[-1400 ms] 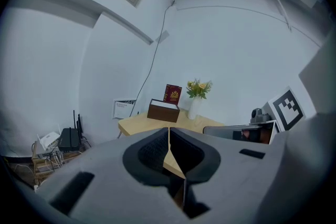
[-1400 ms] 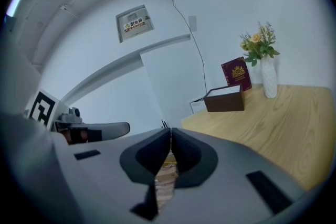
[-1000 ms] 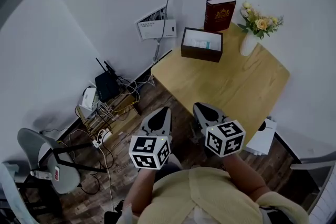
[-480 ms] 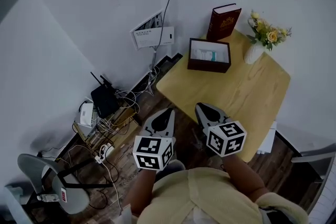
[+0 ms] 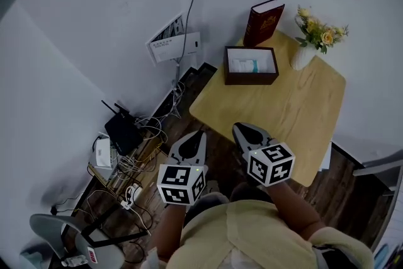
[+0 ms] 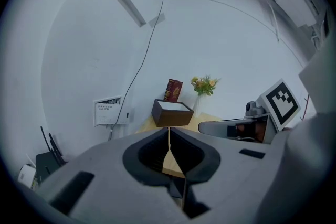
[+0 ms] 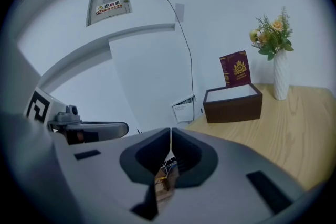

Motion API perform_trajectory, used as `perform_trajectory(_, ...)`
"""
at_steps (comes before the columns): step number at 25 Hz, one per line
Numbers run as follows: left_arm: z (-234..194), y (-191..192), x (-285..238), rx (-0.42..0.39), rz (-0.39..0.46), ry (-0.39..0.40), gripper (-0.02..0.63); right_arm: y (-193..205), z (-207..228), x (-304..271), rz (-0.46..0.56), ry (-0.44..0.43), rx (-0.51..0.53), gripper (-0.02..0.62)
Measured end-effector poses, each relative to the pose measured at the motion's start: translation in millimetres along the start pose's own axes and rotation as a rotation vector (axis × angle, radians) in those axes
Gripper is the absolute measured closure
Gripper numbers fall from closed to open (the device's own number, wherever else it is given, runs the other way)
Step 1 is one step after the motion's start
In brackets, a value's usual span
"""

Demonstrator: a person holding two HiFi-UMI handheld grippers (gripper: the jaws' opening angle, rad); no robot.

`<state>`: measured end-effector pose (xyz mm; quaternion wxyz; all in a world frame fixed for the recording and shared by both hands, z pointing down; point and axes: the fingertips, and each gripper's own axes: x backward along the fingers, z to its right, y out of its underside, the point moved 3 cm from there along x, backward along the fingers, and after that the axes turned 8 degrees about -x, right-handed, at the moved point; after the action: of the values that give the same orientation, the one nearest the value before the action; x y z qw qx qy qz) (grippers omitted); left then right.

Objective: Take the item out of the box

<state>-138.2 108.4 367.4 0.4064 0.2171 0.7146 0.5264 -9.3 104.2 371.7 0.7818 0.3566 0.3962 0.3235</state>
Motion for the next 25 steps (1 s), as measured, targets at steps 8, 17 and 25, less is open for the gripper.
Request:
perform_trajectory(8,5,-4,-30,-0.005,-0.007,0.055,0.577,-9,17,-3,0.005,0.030,-0.005,0.565)
perform_trajectory(17,1,-32,-60,-0.041,0.020,0.056,0.577,-47,33,-17,0.050,0.005,0.024,0.565)
perform_trajectory(25,12,-43,-102,-0.068,-0.016,0.071,0.577,-63,60,-24,0.030,-0.021,0.021,0.565)
